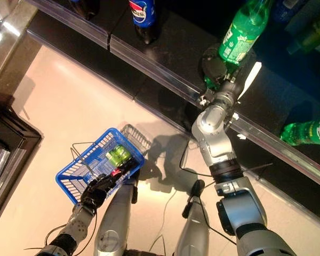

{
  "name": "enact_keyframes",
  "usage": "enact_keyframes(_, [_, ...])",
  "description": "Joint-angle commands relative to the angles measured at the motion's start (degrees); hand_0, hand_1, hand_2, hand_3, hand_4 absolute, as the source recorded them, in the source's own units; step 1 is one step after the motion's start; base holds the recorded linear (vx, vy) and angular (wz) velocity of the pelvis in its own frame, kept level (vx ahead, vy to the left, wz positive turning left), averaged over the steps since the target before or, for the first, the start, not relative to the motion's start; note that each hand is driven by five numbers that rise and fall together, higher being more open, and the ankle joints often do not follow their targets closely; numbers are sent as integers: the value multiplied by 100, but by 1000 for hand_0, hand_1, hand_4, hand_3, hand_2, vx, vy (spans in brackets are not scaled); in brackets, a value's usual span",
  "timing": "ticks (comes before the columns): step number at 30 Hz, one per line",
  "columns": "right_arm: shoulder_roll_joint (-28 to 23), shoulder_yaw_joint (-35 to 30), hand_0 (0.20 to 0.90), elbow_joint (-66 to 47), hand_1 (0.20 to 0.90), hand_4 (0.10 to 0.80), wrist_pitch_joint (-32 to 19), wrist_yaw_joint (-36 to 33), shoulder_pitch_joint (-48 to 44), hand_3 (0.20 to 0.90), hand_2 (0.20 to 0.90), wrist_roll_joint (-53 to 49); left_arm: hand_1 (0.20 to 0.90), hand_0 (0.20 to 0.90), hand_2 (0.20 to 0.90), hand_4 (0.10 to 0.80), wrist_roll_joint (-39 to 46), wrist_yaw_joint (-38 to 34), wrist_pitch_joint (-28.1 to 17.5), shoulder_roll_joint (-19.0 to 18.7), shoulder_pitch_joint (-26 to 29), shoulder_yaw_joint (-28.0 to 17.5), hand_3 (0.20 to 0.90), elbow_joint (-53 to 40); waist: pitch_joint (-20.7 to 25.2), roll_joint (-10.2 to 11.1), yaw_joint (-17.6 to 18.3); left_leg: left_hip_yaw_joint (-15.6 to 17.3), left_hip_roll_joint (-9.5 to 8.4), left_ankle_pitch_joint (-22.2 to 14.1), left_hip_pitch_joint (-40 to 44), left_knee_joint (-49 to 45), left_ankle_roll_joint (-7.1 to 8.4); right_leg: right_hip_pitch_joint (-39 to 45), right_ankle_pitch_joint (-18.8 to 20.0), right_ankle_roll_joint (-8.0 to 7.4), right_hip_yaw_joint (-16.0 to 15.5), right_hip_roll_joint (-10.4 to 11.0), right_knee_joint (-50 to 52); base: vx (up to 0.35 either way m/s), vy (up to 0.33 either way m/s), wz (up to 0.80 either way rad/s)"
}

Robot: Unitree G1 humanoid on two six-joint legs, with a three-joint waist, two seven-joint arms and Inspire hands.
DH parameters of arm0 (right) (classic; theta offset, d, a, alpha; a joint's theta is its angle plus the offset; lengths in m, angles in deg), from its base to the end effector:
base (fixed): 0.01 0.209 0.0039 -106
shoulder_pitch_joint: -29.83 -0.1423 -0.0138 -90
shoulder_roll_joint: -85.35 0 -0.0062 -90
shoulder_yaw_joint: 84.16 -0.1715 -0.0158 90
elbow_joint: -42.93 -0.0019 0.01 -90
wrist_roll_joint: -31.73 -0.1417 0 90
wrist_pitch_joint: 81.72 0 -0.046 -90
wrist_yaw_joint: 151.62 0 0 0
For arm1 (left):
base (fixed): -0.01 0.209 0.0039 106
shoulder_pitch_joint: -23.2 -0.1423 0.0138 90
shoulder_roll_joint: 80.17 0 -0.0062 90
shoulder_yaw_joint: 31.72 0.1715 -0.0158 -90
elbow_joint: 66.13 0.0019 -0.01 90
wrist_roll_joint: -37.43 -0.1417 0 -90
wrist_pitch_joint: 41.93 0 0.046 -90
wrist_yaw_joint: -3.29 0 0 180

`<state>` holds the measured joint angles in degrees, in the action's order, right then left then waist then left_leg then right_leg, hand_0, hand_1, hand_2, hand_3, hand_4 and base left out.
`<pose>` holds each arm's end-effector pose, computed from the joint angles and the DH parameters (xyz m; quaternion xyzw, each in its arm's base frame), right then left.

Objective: Pick up the drink and place into the basket.

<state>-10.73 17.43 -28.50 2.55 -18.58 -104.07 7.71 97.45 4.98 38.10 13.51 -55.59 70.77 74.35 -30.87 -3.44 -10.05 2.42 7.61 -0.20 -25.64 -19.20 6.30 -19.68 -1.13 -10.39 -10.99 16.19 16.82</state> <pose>0.3146 -0.1475 0.1983 0.0699 -0.2183 -0.2657 0.9364 0.1950 0.1870 -0.0499 -0.3171 0.2457 0.1315 0.9065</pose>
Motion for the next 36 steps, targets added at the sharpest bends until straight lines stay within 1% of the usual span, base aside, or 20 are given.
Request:
enact_keyframes(1, [-305, -297, 300, -1525, 300, 100, -506, 671, -423, 200, 300, 639, 300, 300, 300, 100, 85, 537, -770, -334, -648, -63, 200, -1132, 108, -60, -104, -316, -132, 265, 30, 107, -145, 290, -212, 357, -288, 189, 466, -64, -25, 0])
enact_keyframes(3, [-279, -223, 300, -1891, 300, 100, -356, 1021, -251, 200, 300, 781, 300, 300, 300, 100, 85, 570, -865, -369, -715, -142, 200, -1325, 108, -66, -97, -324, -120, 307, 105, 134, -137, 352, -234, 374, -310, 198, 539, -21, -6, 0])
enact_keyframes(4, [-278, -142, 300, -2219, 300, 100, -236, 1331, -62, 200, 300, 833, 300, 300, 300, 100, 128, 646, -888, -374, -818, -253, 200, -1501, 108, -66, -70, -327, -116, 281, 235, 128, -115, 451, -319, 380, -289, 212, 630, 0, 0, 0])
enact_keyframes(5, [-326, -83, 300, -2616, 300, 100, -178, 1663, 177, 200, 300, 834, 300, 300, 300, 100, 128, 773, -931, -394, -891, -342, 200, -1684, 108, -71, -43, -327, -97, 327, 353, 191, -99, 542, -350, 409, -287, 192, 668, 0, 0, 0])
enact_keyframes(7, [-375, -15, 300, -3027, 300, 100, -142, 2028, 413, 200, 300, 724, 300, 300, 300, 100, 105, 862, -987, -444, -964, -388, 200, -1941, 108, -61, -7, -310, -78, 315, 483, 217, -75, 629, -450, 440, -283, 171, 761, 0, 0, 0])
enact_keyframes(10, [-411, 52, 300, -3392, 300, 100, -136, 2427, 636, 200, 300, 544, 300, 300, 300, 100, 82, 920, -1021, -533, -1038, -407, 200, -2340, 124, -69, 2, -312, -46, 370, 587, 277, -51, 725, -473, 498, -309, 105, 768, -28, -23, 4])
enact_keyframes(13, [-363, 197, 300, -3760, 300, 100, -100, 2881, 940, 200, 300, 244, 300, 300, 300, 100, 97, 1088, -968, -639, -1257, -439, 200, -3086, 231, -67, -30, -348, -30, 379, 785, 353, -16, 908, -563, 560, -379, 48, 801, 14, -43, 9])
enact_keyframes(15, [-315, 299, 300, -3900, 300, 100, -60, 3057, 1071, 200, 300, 98, 300, 300, 300, 100, 136, 1279, -942, -695, -1383, -434, 200, -3484, 302, -67, -68, -384, -28, 373, 871, 369, -11, 1009, -600, 586, -419, 24, 812, 31, -42, 13])
enact_keyframes(17, [-284, 442, 300, -3958, 300, 100, 8, 3161, 1177, 200, 300, 44, 300, 300, 300, 100, 55, 1361, -893, -792, -1480, -381, 200, -3963, 378, -63, -123, -427, -50, 361, 960, 382, -5, 1129, -639, 605, -473, 26, 820, 42, -32, 7])
enact_keyframes(18, [-284, 441, 300, -3959, 300, 100, 9, 3162, 1181, 200, 300, 43, 300, 300, 300, 100, 55, 1360, -892, -793, -1486, -380, 200, -3968, 383, -66, -121, -431, -47, 364, 961, 387, -4, 1136, -634, 606, -479, 21, 809, 65, -31, 8])
enact_keyframes(19, [-244, 603, 300, -3986, 300, 100, 107, 3163, 1224, 200, 300, 59, 300, 300, 300, 100, -49, 1431, -803, -886, -1547, -332, 200, -4428, 441, -71, -183, -473, -58, 356, 1047, 407, 1, 1231, -662, 611, -516, 30, 817, 63, -15, 14])
enact_keyframes(21, [-204, 776, 300, -3907, 300, 100, 184, 3190, 1290, 200, 300, -96, 300, 300, 300, 100, -93, 1433, -616, -996, -1628, -251, 200, -4958, 525, -85, -261, -522, -64, 360, 1153, 454, 9, 1385, -680, 613, -579, 31, 781, 109, -13, 19])
enact_keyframes(23, [-182, 993, 300, -3692, 300, 100, 295, 3199, 1343, 200, 300, -99, 300, 300, 300, 100, -158, 1562, -529, -1140, -1665, -195, 200, -5394, 600, -107, -361, -578, -87, 392, 1273, 552, 15, 1582, -683, 590, -666, 41, 689, 106, -5, 12])
enact_keyframes(26, [-209, 1159, 300, -3526, 300, 100, 331, 3220, 1339, 200, 300, -180, 300, 300, 300, 100, -154, 1732, -521, -1283, -1661, -150, 200, -5725, 627, -128, -442, -636, -122, 442, 1330, 661, 13, 1708, -676, 565, -736, 34, 586, 45, -8, 20])
enact_keyframes(28, [-244, 1275, 300, -3437, 300, 100, 342, 3225, 1329, 200, 300, -187, 300, 300, 300, 100, -64, 1991, -473, -1396, -1629, -138, 200, -5967, 646, -133, -515, -695, -164, 481, 1362, 772, 8, 1785, -655, 532, -796, 24, 472, 9, -31, 18])
enact_keyframes(30, [-265, 1374, 300, -3340, 300, 100, 296, 3174, 1300, 200, 300, -167, 300, 300, 300, 100, 247, 2300, -300, -1531, -1555, -92, 200, -6237, 635, -138, -580, -762, -203, 523, 1362, 848, -2, 1825, -620, 507, -857, 16, 390, -21, -46, 17])
enact_keyframes(32, [-245, 1460, 300, -3258, 300, 100, 270, 3110, 1259, 200, 300, -151, 300, 300, 300, 100, 491, 2673, -151, -1558, -1460, -32, 200, -6425, 621, -140, -635, -831, -243, 545, 1357, 899, -9, 1855, -585, 484, -922, 18, 320, -17, -40, 20])
enact_keyframes(34, [-200, 1525, 300, -3192, 300, 100, 271, 3092, 1223, 200, 300, -141, 300, 300, 300, 100, 571, 2892, -96, -1585, -1389, 29, 200, -6569, 610, -137, -668, -865, -258, 557, 1358, 932, -16, 1868, -567, 469, -959, 20, 295, -3, -28, 22])
enact_keyframes(36, [-77, 1665, 300, -3038, 300, 100, 213, 3003, 1156, 200, 300, -164, 300, 300, 300, 100, 613, 3131, -8, -1617, -1237, 184, 200, -6766, 599, -134, -719, -915, -271, 583, 1372, 999, -21, 1907, -538, 445, -1014, 16, 236, 8, -34, 23])
